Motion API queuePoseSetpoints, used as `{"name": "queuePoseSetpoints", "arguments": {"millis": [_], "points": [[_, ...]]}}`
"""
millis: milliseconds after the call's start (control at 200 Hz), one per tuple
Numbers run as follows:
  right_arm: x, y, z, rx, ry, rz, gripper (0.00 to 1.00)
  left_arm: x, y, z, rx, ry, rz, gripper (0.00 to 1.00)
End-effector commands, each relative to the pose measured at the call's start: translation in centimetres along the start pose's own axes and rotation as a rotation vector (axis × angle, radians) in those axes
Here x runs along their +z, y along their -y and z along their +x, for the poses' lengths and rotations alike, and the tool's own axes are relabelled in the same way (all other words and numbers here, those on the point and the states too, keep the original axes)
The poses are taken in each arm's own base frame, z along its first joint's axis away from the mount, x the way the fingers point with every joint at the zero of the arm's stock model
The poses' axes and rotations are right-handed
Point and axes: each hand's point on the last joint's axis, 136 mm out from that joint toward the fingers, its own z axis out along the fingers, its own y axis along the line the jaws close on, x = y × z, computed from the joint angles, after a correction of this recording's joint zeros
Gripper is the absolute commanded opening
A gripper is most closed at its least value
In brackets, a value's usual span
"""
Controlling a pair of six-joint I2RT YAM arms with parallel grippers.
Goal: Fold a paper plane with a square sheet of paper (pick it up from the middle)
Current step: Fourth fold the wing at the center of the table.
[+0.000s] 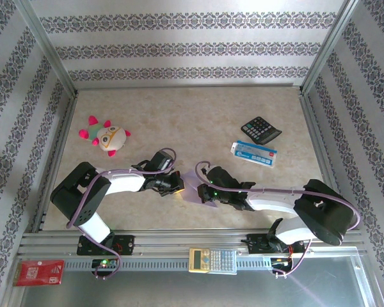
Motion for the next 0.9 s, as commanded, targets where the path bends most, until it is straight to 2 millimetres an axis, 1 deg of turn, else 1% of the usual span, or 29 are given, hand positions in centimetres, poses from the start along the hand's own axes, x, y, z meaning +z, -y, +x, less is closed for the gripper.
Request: {"name": "queuePoseSetpoints", "arguments": {"millis": [0,600,894], "points": [[0.4,-0.7,0.8,0.011,-0.021,-0.034,0.08,0.1,-0.5,-0.3,0.016,0.006,-0.032,0.02],[1.0,-1.4,2.0,-0.028,-0.056,-0.067,0.1,-0.2,-0.7,-0.4,0.021,0.001,-0.046,0.02],[0.9,-0.7,2.6,-0.083,-0.058,-0.034,0.1,-1.2,-0.2,-1.1,0.03,0.016,-0.043,0.03]]}}
